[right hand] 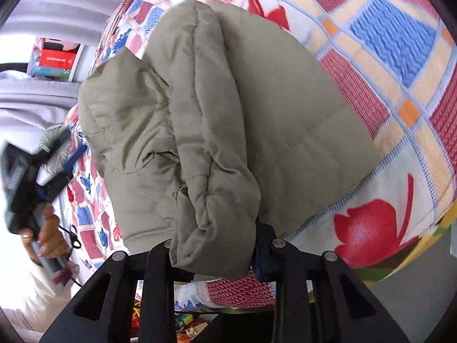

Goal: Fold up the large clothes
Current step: 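Carry the lifted bundle with both tools and set it down, then grasp the khaki bundle edge with both tools and press it together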

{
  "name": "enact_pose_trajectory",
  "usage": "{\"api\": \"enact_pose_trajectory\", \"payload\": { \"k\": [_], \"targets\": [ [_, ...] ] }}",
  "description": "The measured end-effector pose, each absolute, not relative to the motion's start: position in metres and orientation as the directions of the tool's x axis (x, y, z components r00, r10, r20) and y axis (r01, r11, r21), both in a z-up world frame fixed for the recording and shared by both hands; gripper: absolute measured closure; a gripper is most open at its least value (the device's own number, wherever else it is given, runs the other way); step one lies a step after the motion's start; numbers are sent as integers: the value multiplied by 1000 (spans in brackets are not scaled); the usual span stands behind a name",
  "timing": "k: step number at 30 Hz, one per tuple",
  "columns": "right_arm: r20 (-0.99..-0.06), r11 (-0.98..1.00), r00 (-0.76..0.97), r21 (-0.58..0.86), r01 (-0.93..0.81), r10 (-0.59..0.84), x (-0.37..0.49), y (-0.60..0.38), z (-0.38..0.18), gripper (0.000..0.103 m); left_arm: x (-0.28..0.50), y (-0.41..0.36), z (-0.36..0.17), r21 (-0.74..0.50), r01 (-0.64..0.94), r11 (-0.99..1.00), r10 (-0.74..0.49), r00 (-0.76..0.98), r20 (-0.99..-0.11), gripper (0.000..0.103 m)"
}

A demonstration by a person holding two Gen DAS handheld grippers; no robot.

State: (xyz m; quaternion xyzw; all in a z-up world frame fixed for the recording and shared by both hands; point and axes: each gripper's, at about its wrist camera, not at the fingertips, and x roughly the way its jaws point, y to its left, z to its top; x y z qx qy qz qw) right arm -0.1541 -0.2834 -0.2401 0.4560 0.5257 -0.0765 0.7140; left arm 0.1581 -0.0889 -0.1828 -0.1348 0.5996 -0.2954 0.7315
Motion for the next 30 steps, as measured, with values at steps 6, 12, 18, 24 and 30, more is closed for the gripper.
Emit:
{"api": "enact_pose_trajectory", "payload": {
  "k": [6,12,18,24,30],
  "targets": [
    [-783,554,446,622,553,434,-143,-294,-239,71,170,-57,-244,-624,92,776,-630,80,-772,44],
    [-744,624,534,649,435,402,-136,-331,-176,34,173,-61,-254,-634,109,765,-643,80,-762,44],
    [-770,613,468,633,474,433,-75,-366,-206,46,171,-68,-250,-620,114,777,-629,92,-772,44],
    [-780,719,480,593,362,401,-33,-351,-193,97,165,-95,-232,-566,175,806,-588,118,-800,43],
    [-889,806,372,418,420,267,-49,-386,-209,97,155,-154,-217,-485,292,824,-539,140,-830,40]
  ]
}}
